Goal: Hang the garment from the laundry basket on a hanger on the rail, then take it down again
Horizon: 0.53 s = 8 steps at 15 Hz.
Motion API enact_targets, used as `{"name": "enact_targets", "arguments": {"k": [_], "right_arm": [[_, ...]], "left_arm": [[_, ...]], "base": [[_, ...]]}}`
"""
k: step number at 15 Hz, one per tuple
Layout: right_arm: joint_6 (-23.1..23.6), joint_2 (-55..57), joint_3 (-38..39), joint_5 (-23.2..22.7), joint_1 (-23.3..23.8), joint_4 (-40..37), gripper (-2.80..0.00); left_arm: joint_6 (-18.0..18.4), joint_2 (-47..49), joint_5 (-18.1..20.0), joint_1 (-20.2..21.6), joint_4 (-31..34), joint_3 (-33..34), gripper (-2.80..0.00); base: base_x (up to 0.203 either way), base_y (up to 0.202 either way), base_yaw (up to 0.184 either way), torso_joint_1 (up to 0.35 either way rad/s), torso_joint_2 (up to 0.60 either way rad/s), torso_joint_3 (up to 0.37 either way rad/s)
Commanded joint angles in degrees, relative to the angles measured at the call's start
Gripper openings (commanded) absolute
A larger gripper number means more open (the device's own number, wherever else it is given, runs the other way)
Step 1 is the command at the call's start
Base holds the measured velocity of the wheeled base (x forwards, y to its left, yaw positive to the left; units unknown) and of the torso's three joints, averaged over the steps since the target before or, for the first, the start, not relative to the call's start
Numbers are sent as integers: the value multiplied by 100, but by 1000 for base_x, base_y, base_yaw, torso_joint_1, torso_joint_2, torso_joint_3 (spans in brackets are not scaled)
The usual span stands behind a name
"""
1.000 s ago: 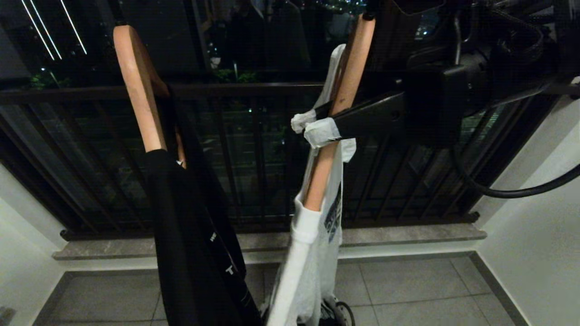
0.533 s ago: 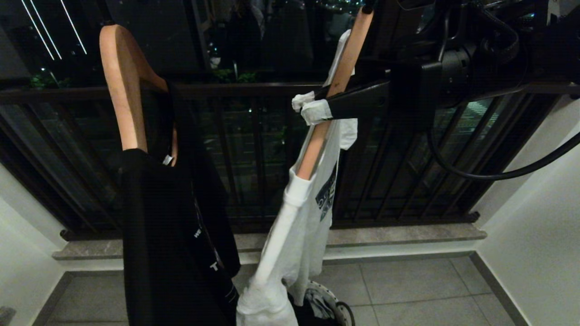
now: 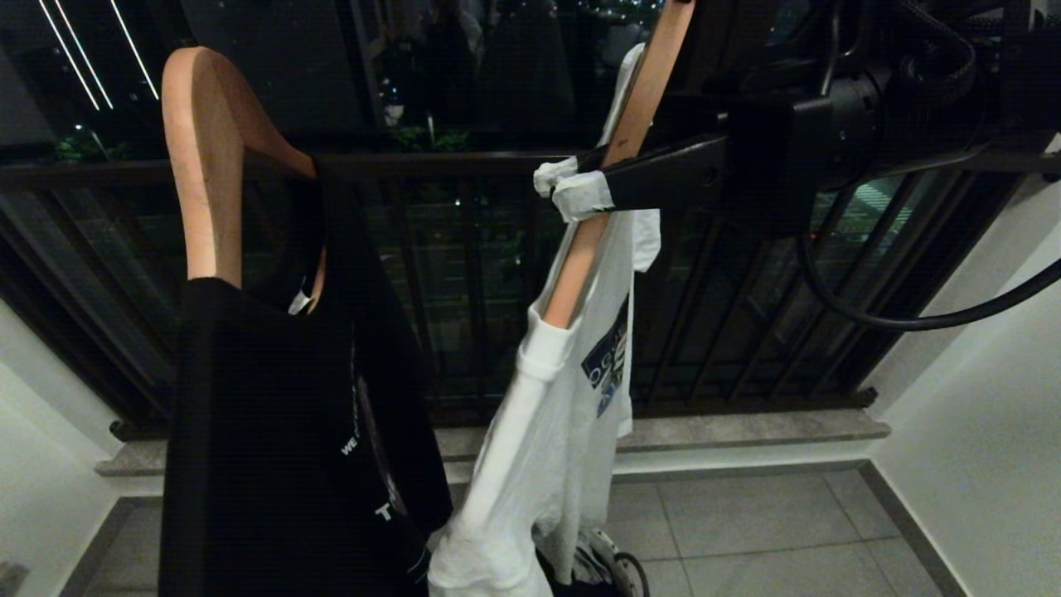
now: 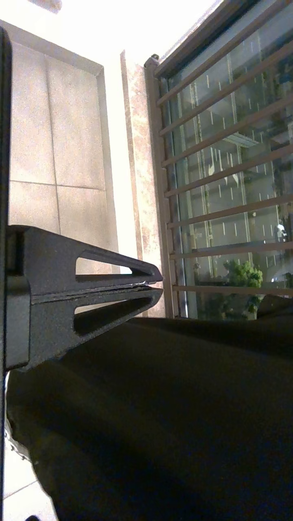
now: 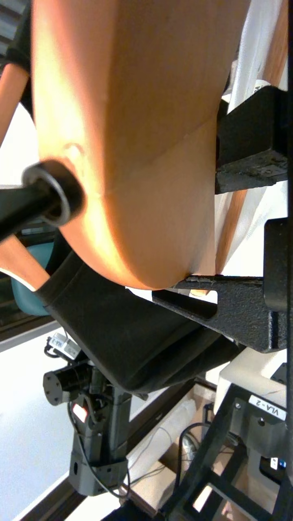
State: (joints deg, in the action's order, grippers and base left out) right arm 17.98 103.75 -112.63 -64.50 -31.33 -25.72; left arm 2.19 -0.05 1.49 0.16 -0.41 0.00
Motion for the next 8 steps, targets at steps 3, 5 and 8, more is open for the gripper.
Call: {"name": "enact_targets", "arguments": {"k": [3,5,8], "right_arm": [[13,-22,-5,-36,-52,6,-280],[13,-31,-5,-27,-128,89,-280],[10,-22,-111,-27,-145,198,-280]], "left_arm": [[0,-4,1,2,-2,18,-280],[0,-4,1,2,-2,17,-280],[0,-4,1,2,-2,17,-280]], "base": [[0,0,0,0,0,0],[0,0,0,0,0,0],[0,0,0,0,0,0]]}}
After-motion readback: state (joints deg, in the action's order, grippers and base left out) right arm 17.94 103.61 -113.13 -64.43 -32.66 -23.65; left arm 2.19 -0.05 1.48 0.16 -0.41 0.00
